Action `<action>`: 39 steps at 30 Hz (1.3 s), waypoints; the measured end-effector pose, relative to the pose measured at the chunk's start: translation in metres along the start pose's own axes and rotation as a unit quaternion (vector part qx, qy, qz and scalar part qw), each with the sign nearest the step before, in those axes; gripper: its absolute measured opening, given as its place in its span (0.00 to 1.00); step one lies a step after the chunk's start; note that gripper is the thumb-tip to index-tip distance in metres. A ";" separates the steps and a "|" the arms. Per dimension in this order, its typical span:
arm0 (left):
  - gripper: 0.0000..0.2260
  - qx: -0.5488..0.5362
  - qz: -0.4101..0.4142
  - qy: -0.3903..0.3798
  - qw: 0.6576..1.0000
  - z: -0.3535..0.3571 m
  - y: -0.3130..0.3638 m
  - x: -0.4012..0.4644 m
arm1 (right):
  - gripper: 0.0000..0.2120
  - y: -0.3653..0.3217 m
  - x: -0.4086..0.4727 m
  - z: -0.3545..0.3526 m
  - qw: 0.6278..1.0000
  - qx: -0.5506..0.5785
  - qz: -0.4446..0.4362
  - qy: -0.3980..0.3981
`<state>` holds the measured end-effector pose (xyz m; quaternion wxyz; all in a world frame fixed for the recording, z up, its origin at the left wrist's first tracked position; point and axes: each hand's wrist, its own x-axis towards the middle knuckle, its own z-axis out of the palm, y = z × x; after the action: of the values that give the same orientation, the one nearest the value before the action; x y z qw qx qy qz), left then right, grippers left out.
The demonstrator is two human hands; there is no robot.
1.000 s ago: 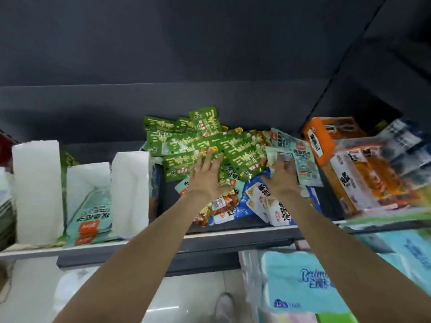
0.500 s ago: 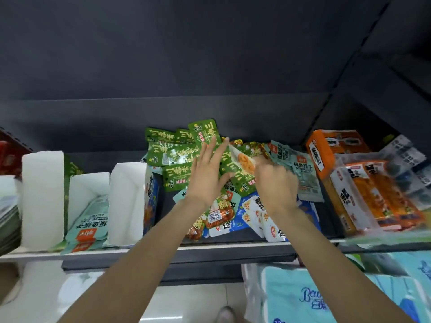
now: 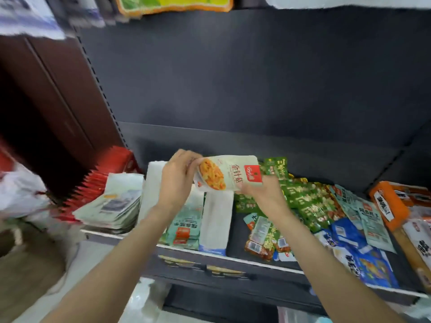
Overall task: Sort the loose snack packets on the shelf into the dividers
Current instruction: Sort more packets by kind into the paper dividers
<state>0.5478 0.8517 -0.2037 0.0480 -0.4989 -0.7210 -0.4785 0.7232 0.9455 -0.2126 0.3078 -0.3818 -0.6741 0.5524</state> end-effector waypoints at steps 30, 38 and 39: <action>0.32 0.137 -0.042 -0.392 0.909 -0.224 -0.182 -0.028 | 0.17 -0.039 -0.035 0.280 0.893 -0.374 -0.112 -0.222; 0.18 0.281 0.023 -0.413 0.866 -0.192 -0.183 -0.033 | 0.30 -0.032 -0.026 0.259 0.870 -0.363 0.003 -0.333; 0.18 0.302 0.023 -0.416 0.858 -0.190 -0.182 -0.032 | 0.30 -0.035 -0.026 0.259 0.880 -0.327 0.031 -0.342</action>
<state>0.3468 0.6821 -0.2359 -0.0970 -0.6289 -0.7712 0.0156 0.5141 0.7876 -0.2300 -0.1015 -0.2682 -0.8676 0.4062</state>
